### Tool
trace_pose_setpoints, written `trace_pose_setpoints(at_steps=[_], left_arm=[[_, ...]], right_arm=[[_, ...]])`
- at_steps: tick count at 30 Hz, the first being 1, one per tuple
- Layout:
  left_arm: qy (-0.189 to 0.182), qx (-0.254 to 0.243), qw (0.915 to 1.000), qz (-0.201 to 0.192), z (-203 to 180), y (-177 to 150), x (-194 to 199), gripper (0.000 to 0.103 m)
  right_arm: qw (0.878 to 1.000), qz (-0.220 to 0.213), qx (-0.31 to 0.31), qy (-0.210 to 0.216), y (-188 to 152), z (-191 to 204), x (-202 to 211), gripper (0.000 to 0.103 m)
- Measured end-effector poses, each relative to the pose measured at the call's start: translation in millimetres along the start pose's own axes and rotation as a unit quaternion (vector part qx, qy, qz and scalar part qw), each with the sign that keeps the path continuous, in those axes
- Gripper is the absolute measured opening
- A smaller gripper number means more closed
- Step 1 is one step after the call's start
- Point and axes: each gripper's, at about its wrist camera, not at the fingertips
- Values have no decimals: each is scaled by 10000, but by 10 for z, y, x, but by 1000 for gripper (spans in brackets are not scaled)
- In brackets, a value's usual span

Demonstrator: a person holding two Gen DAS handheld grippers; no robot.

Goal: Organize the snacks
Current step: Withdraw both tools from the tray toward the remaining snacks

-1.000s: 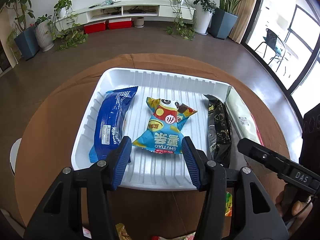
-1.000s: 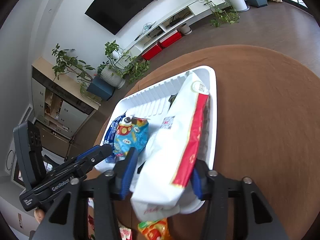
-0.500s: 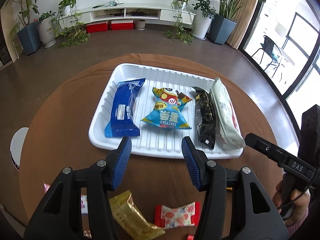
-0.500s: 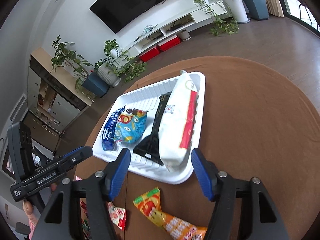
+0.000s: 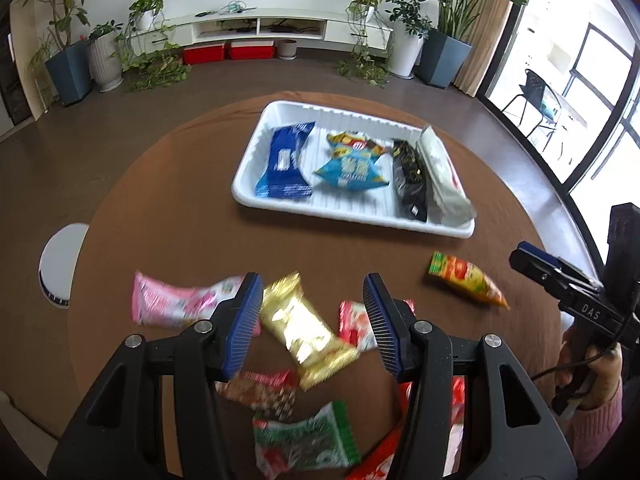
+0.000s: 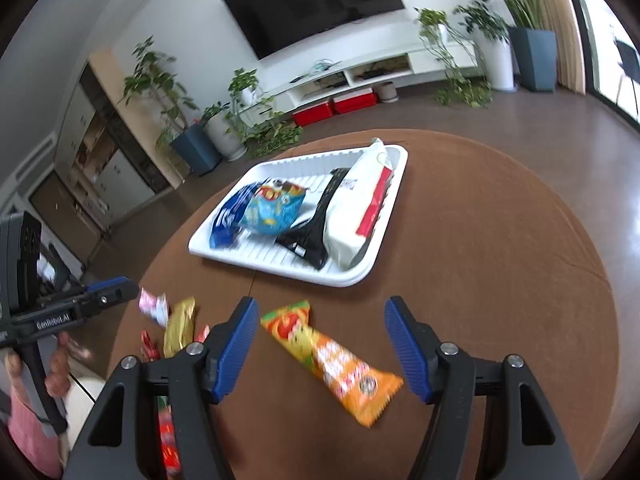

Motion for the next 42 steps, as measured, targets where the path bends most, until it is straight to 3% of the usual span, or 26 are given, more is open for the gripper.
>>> trace_pose_setpoints(at_steps=[11, 18, 23, 29, 36, 42], left_arm=[[24, 517, 9977, 442, 274, -944, 154, 54], [123, 530, 9966, 620, 297, -1275, 128, 54], [246, 148, 9980, 567, 195, -1283, 186, 54], [211, -748, 9951, 607, -6, -1251, 283, 54], [-127, -1464, 9869, 662, -380, -1245, 343, 54], [-466, -1698, 9813, 783, -686, -1239, 212, 57]], right_arm=[[9926, 15, 1143, -410, -275, 232, 7, 70], [9868, 76, 1511, -570, -363, 323, -44, 70], [9856, 157, 1565, -622, -379, 313, -79, 70], [9851, 133, 1603, -610, -377, 321, -59, 70], [9851, 99, 1626, -543, -382, 356, -45, 70], [9832, 179, 1715, -603, -372, 355, -109, 70]])
Point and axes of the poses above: each gripper's, at about its wrist camera, not at the fingertips, and x roughly against the way its jaws point, z to its left, y to its top, and after that the axes turned 11 degrees about -y, right-handed
